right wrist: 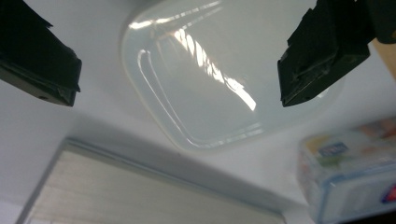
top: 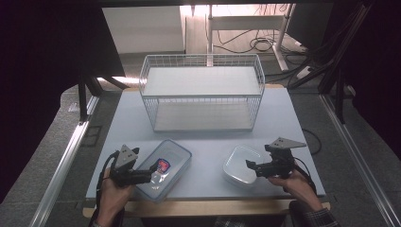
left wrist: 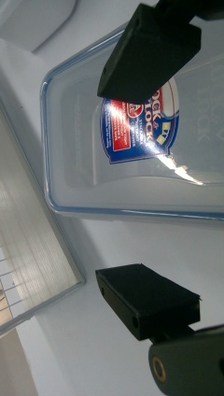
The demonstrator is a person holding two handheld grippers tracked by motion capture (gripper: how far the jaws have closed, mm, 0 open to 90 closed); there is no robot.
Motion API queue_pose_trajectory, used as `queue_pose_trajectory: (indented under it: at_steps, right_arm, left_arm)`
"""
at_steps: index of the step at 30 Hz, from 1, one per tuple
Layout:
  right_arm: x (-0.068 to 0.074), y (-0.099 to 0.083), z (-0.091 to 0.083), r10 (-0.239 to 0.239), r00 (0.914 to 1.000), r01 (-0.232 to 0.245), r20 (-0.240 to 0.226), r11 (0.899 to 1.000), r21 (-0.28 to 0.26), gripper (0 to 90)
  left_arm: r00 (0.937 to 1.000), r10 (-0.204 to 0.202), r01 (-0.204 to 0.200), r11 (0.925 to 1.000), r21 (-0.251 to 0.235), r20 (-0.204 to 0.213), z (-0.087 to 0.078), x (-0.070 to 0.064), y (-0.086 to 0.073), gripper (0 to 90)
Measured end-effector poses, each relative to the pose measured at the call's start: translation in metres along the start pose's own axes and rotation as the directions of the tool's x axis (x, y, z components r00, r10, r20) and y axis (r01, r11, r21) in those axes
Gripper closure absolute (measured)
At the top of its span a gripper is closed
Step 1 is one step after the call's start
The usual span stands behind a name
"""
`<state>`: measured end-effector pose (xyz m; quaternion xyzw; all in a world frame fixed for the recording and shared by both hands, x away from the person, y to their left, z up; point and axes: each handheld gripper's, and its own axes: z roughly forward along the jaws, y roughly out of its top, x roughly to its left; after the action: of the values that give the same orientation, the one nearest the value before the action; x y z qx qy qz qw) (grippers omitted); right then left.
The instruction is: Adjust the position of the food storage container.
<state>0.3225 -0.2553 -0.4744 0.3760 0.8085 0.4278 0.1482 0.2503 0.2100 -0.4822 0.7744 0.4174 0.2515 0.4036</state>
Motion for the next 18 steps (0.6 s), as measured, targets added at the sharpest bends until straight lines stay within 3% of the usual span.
queue_pose_trajectory:
  at_steps: [6,8,10,12,14,18]
  right_arm:
    - [-0.0010,0.0026,0.0009,0.004,1.0000,-0.004,-0.005,1.000,0.027,0.1]
    - [-0.0013,0.0046,-0.0020,-0.002,0.9995,0.003,-0.032,1.000,0.020,0.3]
    - [-0.0010,0.0051,-0.0026,-0.006,0.9997,0.007,-0.025,1.000,0.026,1.7]
    - [-0.0009,0.0051,-0.0025,-0.009,0.9994,0.010,-0.033,0.999,0.033,2.0]
    - [0.0000,0.0052,-0.0022,-0.007,0.9994,0.009,-0.035,0.999,0.044,4.6]
    - [0.0029,0.0070,-0.0033,-0.017,0.9995,0.019,-0.028,0.999,0.048,15.2]
  left_arm:
    - [0.9988,0.028,-0.029,0.9996,-0.008,-0.039,0.0046,-0.0048,-0.0008,5.9]
    - [0.9993,0.010,-0.011,0.9998,-0.018,-0.037,0.0034,-0.0041,-0.0001,5.2]
    - [0.9995,-0.024,0.024,0.9993,-0.030,-0.019,0.0009,-0.0021,0.0009,6.3]
    - [0.9995,-0.029,0.029,0.9991,-0.032,-0.014,0.0002,-0.0014,0.0012,6.5]
    - [0.9994,-0.034,0.034,0.9990,-0.030,0.000,-0.0005,-0.0010,0.0016,6.2]
    - [0.9998,-0.015,0.015,0.9997,-0.018,-0.015,0.0005,-0.0039,0.0018,4.7]
